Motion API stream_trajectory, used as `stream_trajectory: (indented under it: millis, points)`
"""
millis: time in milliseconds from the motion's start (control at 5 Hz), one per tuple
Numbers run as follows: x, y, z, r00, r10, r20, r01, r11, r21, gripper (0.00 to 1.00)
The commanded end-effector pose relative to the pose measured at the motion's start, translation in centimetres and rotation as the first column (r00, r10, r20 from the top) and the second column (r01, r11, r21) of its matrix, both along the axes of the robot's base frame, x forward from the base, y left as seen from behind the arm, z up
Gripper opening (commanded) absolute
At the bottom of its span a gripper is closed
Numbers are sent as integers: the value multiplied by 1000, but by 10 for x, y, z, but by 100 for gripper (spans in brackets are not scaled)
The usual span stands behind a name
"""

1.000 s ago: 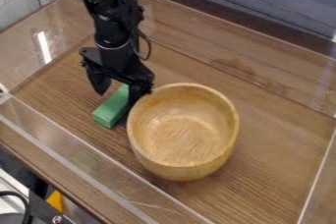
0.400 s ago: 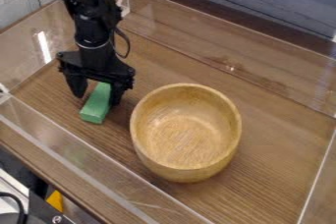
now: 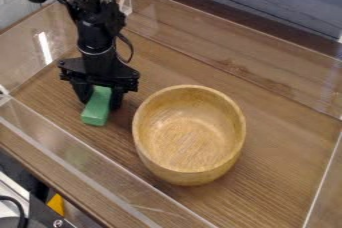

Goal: Put the green block in the brown bowl

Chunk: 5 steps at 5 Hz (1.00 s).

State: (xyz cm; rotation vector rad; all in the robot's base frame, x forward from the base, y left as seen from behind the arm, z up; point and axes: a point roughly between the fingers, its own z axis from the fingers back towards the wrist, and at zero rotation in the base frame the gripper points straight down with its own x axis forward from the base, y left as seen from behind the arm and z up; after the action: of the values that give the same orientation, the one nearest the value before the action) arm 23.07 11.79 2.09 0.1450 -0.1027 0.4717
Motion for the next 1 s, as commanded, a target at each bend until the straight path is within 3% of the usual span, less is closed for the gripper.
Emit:
stream_trajectory:
  millis: [0,400,800]
  points:
    - [-2,-8,11,1000,-17,2,17,1000,-5,0]
    - [-5,-24,36,999,-53,1,53,998,-20,0]
    - [-5,-36,42,998,-60,2,60,998,-35,0]
